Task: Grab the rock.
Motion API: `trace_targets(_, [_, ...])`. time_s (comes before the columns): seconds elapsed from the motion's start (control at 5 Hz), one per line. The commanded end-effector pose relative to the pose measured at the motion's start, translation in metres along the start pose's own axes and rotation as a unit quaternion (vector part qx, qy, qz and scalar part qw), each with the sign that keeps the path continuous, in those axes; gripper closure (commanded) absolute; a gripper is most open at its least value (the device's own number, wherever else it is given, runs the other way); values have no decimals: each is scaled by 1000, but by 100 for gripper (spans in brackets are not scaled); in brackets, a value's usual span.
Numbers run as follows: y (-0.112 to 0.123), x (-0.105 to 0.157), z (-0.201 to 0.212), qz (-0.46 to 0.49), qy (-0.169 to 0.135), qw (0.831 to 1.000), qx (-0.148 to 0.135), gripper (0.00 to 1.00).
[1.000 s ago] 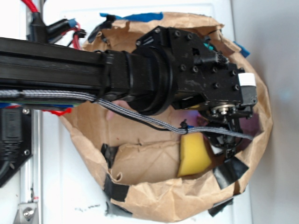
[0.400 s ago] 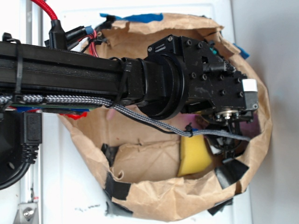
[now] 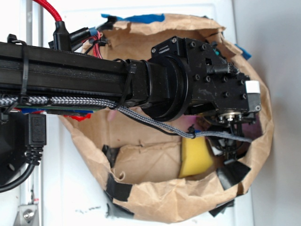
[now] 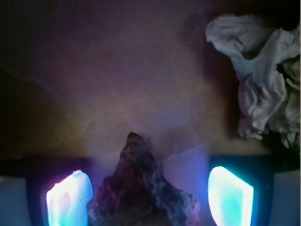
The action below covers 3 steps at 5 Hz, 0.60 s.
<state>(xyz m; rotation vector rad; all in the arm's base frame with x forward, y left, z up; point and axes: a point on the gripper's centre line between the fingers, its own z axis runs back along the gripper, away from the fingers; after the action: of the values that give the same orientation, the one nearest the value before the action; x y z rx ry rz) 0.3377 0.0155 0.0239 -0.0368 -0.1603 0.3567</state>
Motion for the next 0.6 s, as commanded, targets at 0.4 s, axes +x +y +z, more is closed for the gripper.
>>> trace_targets(0.4, [-4,7,14,-2,-20,1000,-23,100])
